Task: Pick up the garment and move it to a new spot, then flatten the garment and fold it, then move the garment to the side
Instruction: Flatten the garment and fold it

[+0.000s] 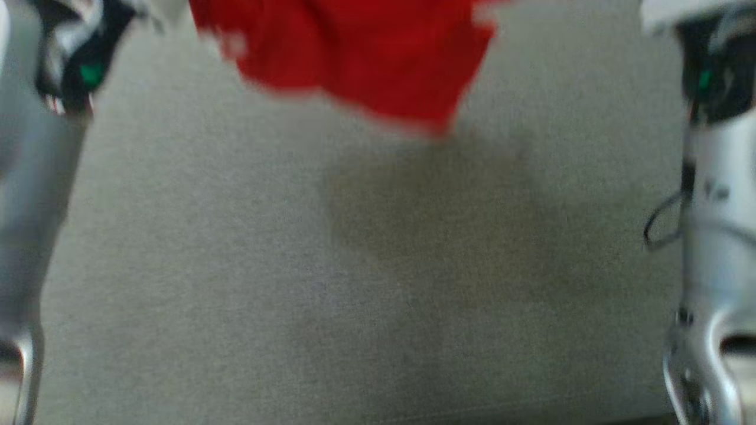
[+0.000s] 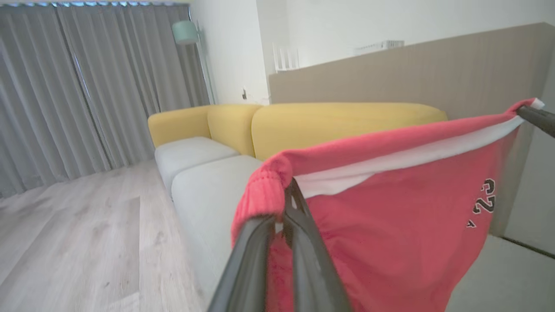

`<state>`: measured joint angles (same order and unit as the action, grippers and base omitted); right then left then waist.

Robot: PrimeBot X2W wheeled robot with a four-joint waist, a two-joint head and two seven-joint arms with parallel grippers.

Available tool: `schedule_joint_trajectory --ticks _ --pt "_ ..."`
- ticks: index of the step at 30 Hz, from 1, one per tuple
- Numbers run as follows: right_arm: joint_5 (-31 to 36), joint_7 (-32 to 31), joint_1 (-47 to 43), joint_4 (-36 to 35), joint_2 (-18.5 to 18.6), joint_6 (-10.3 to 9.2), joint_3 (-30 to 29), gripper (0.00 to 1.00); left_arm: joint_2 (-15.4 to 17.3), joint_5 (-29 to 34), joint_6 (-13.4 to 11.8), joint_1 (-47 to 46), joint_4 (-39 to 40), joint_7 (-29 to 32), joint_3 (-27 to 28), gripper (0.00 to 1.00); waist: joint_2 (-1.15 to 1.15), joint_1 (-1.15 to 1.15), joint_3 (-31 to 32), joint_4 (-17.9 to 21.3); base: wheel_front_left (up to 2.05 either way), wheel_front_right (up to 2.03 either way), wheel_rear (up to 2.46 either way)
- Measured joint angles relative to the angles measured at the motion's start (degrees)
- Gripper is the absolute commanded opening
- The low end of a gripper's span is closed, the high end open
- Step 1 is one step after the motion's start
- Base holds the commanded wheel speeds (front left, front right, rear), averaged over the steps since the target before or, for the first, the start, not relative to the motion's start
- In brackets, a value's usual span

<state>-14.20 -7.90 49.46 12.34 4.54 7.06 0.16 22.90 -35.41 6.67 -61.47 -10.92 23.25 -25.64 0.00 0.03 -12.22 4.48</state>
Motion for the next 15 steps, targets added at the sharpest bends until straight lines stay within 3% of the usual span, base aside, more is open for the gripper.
schedule_joint_trajectory --ticks 2,6,15 --pt "2.0 5.5 7.6 5.6 -0.3 0.00 -0.3 0.00 -1.9 2.0 0.4 -6.8 -4.9 -5.0 0.1 0.00 0.00 -0.01 -3.4 0.8 0.00 0.00 0.00" --pt "4.2 11.3 11.6 11.6 -0.3 0.00 -0.3 0.00 -3.9 2.0 0.5 -11.3 -9.8 -8.8 -0.3 0.00 0.00 -0.02 -7.5 1.6 0.00 0.00 0.00" --pt "2.5 18.2 7.2 21.5 -0.5 0.00 4.3 0.00 -2.8 -3.9 0.5 -4.2 -10.9 -13.6 -8.1 0.00 0.00 -0.01 -14.3 2.1 0.00 0.00 0.00"
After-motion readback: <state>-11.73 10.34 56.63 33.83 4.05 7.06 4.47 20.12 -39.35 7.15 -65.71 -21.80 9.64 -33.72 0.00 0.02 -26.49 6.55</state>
